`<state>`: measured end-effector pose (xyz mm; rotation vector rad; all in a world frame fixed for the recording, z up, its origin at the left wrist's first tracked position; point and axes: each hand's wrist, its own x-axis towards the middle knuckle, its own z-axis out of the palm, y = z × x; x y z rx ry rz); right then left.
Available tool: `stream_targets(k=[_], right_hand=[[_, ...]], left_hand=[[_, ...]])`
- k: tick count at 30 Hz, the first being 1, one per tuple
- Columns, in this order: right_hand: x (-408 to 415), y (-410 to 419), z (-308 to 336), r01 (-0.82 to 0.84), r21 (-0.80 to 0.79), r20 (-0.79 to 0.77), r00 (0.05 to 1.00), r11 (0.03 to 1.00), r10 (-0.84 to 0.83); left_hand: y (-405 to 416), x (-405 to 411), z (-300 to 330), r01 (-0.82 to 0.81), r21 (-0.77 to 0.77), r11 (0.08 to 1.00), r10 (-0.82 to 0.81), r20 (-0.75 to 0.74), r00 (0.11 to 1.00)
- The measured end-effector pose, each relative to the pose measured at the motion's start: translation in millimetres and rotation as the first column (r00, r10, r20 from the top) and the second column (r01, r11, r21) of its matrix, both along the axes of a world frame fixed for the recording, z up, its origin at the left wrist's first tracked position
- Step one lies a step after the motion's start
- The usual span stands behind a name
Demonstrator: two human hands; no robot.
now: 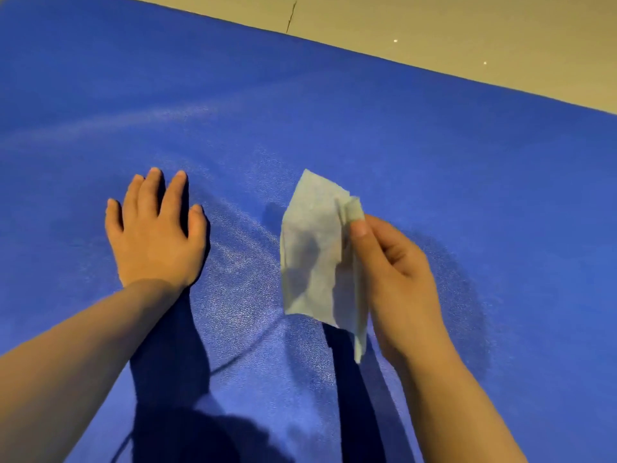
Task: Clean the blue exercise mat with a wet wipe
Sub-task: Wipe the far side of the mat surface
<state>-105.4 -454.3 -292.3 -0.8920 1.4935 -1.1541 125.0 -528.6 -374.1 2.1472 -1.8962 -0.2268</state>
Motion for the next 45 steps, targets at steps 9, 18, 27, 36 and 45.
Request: stream_targets(k=[9, 18, 27, 36, 45], right_hand=[[-47.4, -8.3, -12.1, 0.220, -0.056, -0.685, 0.701, 0.974, -0.198], [39.9, -12.9, -38.5, 0.025, 0.244, -0.771, 0.612, 0.970, 0.178], [9.0, -6.1, -30.6, 0.067, 0.378, -0.855, 0.408, 0.924, 0.320], [18.5, -1.0, -69.5, -0.179, 0.063, -0.857, 0.494, 0.982, 0.145], [-33.8, 9.2, -87.5, -0.488, 0.127, -0.936, 0.229, 0.863, 0.268]], left_hand=[[-1.2, 1.0, -2.2, 0.003, -0.008, 1.000, -0.003, 0.010, 1.000], [-1.4, 0.7, -3.3, 0.004, -0.019, 1.000, -0.004, -0.006, 1.000], [-0.9, 1.4, -2.8, 0.001, -0.022, 1.000, -0.001, -0.016, 1.000], [-0.9, 1.2, -1.8, -0.005, -0.001, 1.000, 0.005, -0.013, 1.000], [-0.6, 1.1, -1.7, 0.000, -0.006, 1.000, 0.000, -0.017, 1.000]])
